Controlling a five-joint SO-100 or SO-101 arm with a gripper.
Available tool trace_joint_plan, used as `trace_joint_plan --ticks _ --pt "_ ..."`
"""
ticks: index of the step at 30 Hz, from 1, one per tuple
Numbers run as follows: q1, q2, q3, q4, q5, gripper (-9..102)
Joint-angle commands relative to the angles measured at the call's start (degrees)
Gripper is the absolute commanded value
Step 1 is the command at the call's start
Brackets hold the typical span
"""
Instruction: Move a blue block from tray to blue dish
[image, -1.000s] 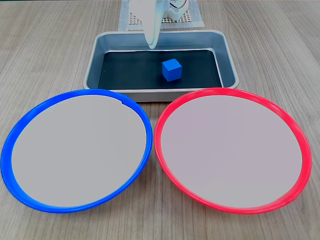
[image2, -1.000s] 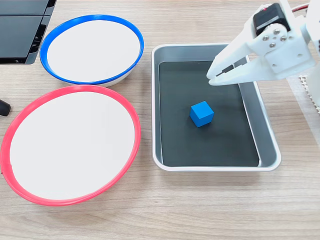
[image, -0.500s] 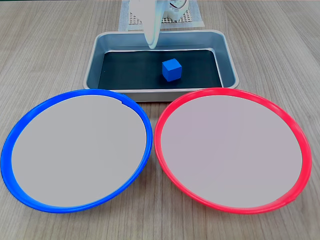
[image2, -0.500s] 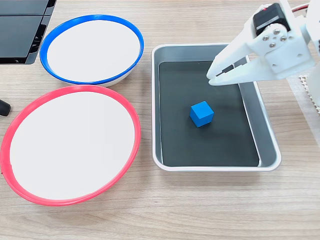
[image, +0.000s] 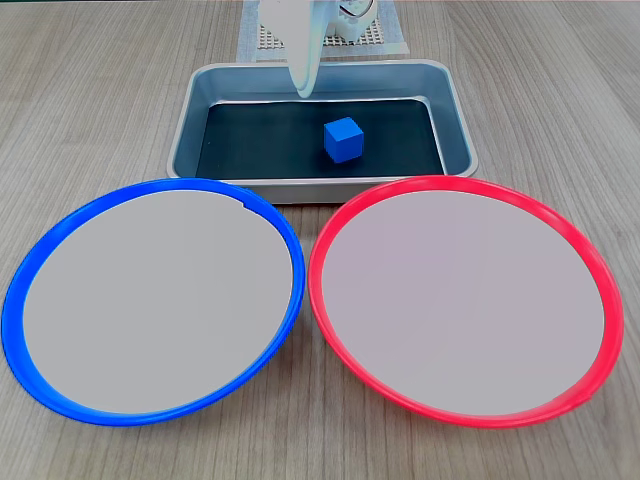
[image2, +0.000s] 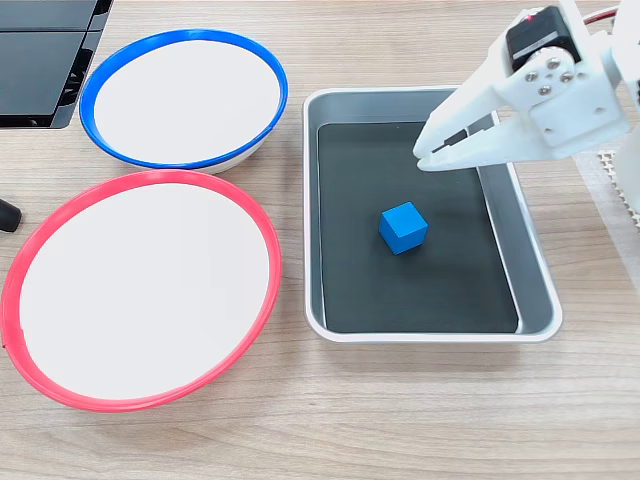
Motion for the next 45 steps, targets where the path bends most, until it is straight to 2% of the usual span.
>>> trace_joint_plan --ticks 1,11,15,17,20,24,27,29,33,36,39,45 --pt "0.44 1.41 0.00 0.09 0.26 0" --pt "0.35 1.41 0.00 0.00 -0.35 0" --pt "0.26 0.09 -0.79 -4.83 -20.74 2" --pt "0.09 -3.60 -3.08 -10.20 -34.98 0" --pt "0.18 -8.79 -7.29 -12.22 -44.47 0" --pt "-1.14 -24.43 -17.31 -8.61 -51.86 0" --pt "-3.87 -45.62 -31.38 -0.62 -50.45 6" --pt "-4.66 -55.63 -39.20 4.48 -44.56 12" --pt "-7.38 -73.04 -53.00 14.50 -35.07 18" --pt "-8.96 -79.63 -57.13 16.96 -33.84 27" --pt "-9.58 -83.76 -58.01 17.23 -33.66 30" --pt "-9.40 -90.26 -57.66 17.23 -33.93 28"
